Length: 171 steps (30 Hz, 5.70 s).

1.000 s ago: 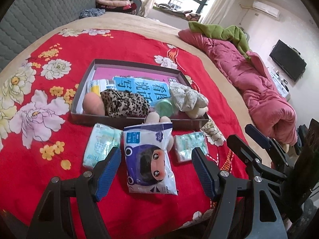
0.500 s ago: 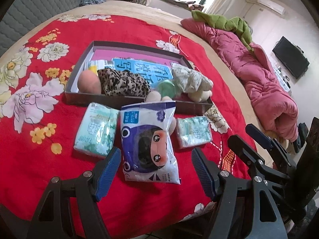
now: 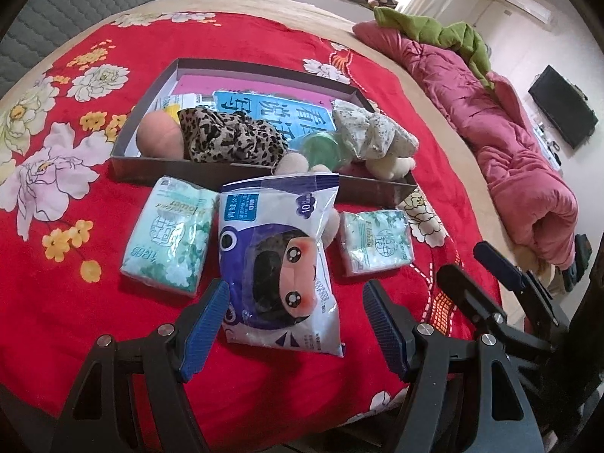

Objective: Organize soft objects
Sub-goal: 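Grasp the purple-printed snack bag with the left tool while the right tool grasps the green tissue packet, then lift both packets and carry them over the box with both tools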

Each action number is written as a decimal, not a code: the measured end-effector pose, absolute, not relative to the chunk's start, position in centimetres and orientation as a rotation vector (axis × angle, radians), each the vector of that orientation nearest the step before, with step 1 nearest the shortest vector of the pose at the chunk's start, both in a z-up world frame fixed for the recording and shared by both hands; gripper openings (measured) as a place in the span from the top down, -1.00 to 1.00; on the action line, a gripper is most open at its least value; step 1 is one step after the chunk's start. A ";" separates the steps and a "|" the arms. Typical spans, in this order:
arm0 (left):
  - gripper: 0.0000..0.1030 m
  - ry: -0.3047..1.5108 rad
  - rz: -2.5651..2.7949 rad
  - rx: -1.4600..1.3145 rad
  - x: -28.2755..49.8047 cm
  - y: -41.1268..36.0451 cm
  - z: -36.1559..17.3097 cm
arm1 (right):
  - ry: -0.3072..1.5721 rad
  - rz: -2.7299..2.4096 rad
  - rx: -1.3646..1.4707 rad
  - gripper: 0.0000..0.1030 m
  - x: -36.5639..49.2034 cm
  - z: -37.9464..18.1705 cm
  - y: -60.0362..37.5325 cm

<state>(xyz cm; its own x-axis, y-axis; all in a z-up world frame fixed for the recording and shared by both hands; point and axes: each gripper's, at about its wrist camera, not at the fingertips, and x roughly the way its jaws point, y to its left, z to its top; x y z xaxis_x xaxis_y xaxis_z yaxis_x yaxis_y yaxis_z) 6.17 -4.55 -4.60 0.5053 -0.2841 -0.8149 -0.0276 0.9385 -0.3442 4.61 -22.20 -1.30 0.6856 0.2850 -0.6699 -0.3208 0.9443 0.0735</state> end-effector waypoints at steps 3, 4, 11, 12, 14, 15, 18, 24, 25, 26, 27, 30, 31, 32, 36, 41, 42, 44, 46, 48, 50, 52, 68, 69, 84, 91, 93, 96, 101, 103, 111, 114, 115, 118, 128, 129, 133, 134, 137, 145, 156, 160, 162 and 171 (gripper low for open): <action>-0.45 1.041 -0.144 -0.299 6.6 -5.2 -4.7 | 0.766 0.335 -0.050 -0.41 4.9 -1.9 -22.3; -0.45 1.044 -0.132 -0.283 6.7 -5.4 -4.8 | 0.773 0.332 -0.050 -0.40 5.0 -2.1 -22.3; -0.45 1.054 -0.098 -0.275 7.4 -4.8 -5.8 | 0.834 0.332 -0.038 -0.41 5.7 -3.6 -22.5; -0.45 1.054 -0.093 -0.281 7.5 -4.6 -5.9 | 0.841 0.333 -0.035 -0.41 5.8 -3.8 -22.6; -0.45 1.055 -0.090 -0.290 7.6 -4.2 -6.2 | 0.864 0.336 -0.024 -0.41 6.1 -4.5 -22.6; -0.45 1.059 -0.091 -0.296 7.7 -4.0 -6.4 | 0.874 0.337 -0.019 -0.41 6.2 -4.8 -22.7; -0.45 1.070 -0.099 -0.321 7.8 -3.6 -6.9 | 0.913 0.356 0.023 -0.41 6.6 -5.6 -22.7; -0.45 1.068 -0.116 -0.340 7.7 -3.2 -7.1 | 0.973 0.399 0.114 -0.41 7.2 -7.1 -22.4; -0.45 1.066 -0.117 -0.342 7.7 -3.2 -7.1 | 0.980 0.403 0.124 -0.41 7.3 -7.2 -22.3; -0.45 1.063 -0.119 -0.344 7.7 -3.2 -7.0 | 0.991 0.405 0.141 -0.41 7.5 -7.5 -22.4; -0.45 1.062 -0.121 -0.345 7.7 -3.1 -7.0 | 1.001 0.406 0.156 -0.41 7.7 -7.7 -22.4; -0.45 1.054 -0.125 -0.342 7.7 -3.1 -6.8 | 1.025 0.408 0.209 -0.41 8.2 -8.4 -22.7; -0.45 1.050 -0.126 -0.341 7.8 -3.1 -6.6 | 1.027 0.406 0.222 -0.41 8.3 -8.6 -22.8; -0.45 1.048 -0.126 -0.339 7.8 -3.1 -6.6 | 1.028 0.409 0.238 -0.41 8.6 -8.7 -22.8; -0.45 1.046 -0.128 -0.339 7.8 -2.9 -6.5 | 1.024 0.411 0.272 -0.41 9.3 -9.0 -22.8; -0.45 1.048 -0.131 -0.342 7.8 -2.8 -6.6 | 1.009 0.409 0.300 -0.41 10.3 -9.3 -22.7; -0.45 1.048 -0.131 -0.342 7.8 -2.8 -6.6 | 1.007 0.409 0.303 -0.41 10.5 -9.3 -22.7; -0.45 1.049 -0.132 -0.343 7.9 -2.9 -6.6 | 0.999 0.410 0.305 -0.41 10.8 -9.3 -22.7; -0.45 1.049 -0.131 -0.342 7.8 -2.9 -6.6 | 0.993 0.409 0.307 -0.41 11.3 -9.3 -22.7; -0.45 1.049 -0.132 -0.342 7.8 -2.9 -6.7 | 0.987 0.409 0.316 -0.41 11.8 -9.3 -22.6; -0.45 1.050 -0.133 -0.337 7.9 -3.0 -6.7 | 0.979 0.409 0.326 -0.44 12.2 -9.3 -22.6; -0.45 1.053 -0.133 -0.332 7.9 -3.1 -6.7 | 0.979 0.408 0.337 -0.45 12.6 -9.4 -22.6; -0.34 1.044 -0.131 -0.321 8.1 -3.2 -6.9 | 0.988 0.267 0.193 -0.32 13.5 -9.2 -19.0; -0.22 1.039 -0.130 -0.322 8.1 -3.1 -6.8 | 0.982 0.258 0.164 -0.29 13.4 -9.2 -18.7; 0.64 0.990 -0.145 -0.370 7.9 -1.7 -6.5 | 0.970 0.279 0.129 -0.07 12.4 -8.4 -20.3; 0.65 0.918 -0.149 -0.356 7.4 -1.7 -4.2 | 0.919 0.286 0.117 -0.03 11.6 -7.1 -21.0; 0.65 0.905 -0.147 -0.356 7.3 -1.5 -3.7 | 0.892 0.294 0.099 -0.01 11.2 -6.4 -20.8; 0.65 0.880 -0.140 -0.357 7.0 -1.2 -2.9 | 0.856 0.313 0.088 0.00 10.7 -5.4 -20.5; 0.65 0.842 -0.130 -0.350 6.6 -0.8 -1.6 | 0.802 0.333 0.075 0.00 9.9 -3.9 -20.0; 0.65 0.828 -0.126 -0.349 6.5 -0.6 -1.2 | 0.774 0.345 0.068 0.00 9.6 -3.2 -19.8; 0.65 0.798 -0.105 -0.337 6.7 0.1 -0.1 | 0.673 0.396 0.021 0.00 8.6 -0.4 -18.4; 0.65 0.789 -0.096 -0.330 6.9 0.1 0.2 | 0.657 0.406 0.013 0.01 8.6 0.2 -17.8; 0.65 0.786 -0.092 -0.328 7.0 0.1 0.3 | 0.655 0.410 0.012 0.01 8.7 0.3 -17.7; 0.65 0.779 -0.079 -0.323 7.3 0.2 0.6 | 0.647 0.414 0.003 0.01 8.8 0.5 -17.4; 0.65 0.764 -0.060 -0.337 9.0 1.3 0.8 | 0.631 0.413 -0.007 0.01 9.5 1.2 -16.6; 0.65 0.764 -0.060 -0.340 9.2 1.4 0.7 | 0.631 0.412 -0.008 0.01 9.6 1.2 -16.6; 0.65 0.764 -0.059 -0.353 10.1 1.9 0.3 | 0.635 0.403 -0.012 0.01 10.3 1.2 -16.3; 0.65 0.765 -0.061 -0.362 10.4 2.1 0.2 | 0.637 0.399 -0.011 0.01 10.4 1.1 -16.3; 0.65 0.766 -0.062 -0.380 11.1 2.5 -0.1 | 0.638 0.392 -0.018 0.01 10.8 1.0 -16.1; 0.65 0.769 -0.087 -0.436 13.1 3.3 -1.0 | 0.639 0.383 -0.022 0.01 11.9 0.7 -15.4; 0.65 0.806 -0.186 -0.533 16.6 3.5 -3.5 | 0.626 0.361 -0.040 0.01 14.3 0.5 -14.1; 0.65 0.843 -0.188 -0.535 17.9 3.7 -4.9 | 0.621 0.355 -0.039 0.01 15.4 0.3 -13.6; 0.65 0.852 -0.189 -0.535 18.4 3.9 -5.4 | 0.621 0.351 -0.045 0.01 15.8 0.1 -13.3; 0.64 0.890 -0.181 -0.519 19.1 4.1 -6.5 | 0.679 0.384 -0.096 0.01 17.8 -1.6 -11.3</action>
